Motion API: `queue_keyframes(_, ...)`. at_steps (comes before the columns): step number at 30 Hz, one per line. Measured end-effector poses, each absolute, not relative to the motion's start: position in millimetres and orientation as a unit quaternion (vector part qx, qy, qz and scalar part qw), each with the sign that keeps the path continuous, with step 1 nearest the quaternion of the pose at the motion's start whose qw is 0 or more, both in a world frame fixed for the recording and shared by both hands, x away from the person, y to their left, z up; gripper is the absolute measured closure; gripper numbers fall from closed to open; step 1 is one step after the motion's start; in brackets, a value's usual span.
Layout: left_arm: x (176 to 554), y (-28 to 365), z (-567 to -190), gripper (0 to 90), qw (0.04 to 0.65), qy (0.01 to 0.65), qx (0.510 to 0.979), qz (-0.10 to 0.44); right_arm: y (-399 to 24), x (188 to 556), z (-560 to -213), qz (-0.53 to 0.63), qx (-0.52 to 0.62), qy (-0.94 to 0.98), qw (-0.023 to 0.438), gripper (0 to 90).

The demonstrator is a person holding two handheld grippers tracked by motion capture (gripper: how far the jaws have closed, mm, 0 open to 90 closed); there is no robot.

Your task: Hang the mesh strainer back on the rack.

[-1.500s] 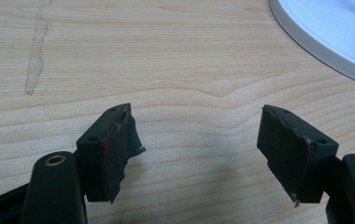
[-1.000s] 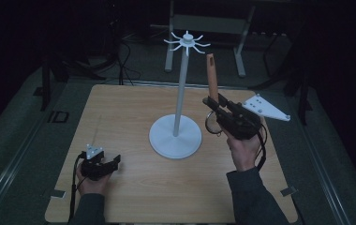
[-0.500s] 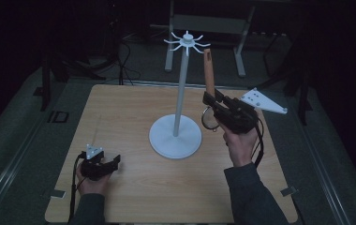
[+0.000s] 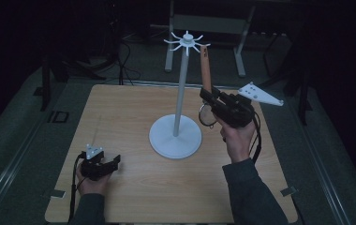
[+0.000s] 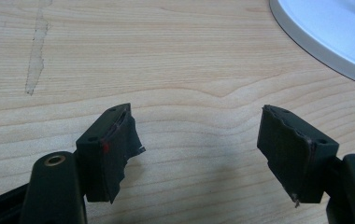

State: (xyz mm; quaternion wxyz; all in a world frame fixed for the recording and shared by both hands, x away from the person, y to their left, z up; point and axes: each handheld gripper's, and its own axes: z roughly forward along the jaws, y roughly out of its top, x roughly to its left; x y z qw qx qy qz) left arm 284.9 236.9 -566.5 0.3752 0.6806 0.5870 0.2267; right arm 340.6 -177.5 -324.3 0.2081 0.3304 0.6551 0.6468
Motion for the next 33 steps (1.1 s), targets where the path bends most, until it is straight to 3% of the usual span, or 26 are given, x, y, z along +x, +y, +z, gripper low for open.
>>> queue_keyframes(33, 285.0, 237.6, -566.4, 27.6, 0.376, 0.588, 0.68, 0.226, -165.2, 366.3, -322.8, 0.641, 0.329, 0.673, 0.166, 69.2)
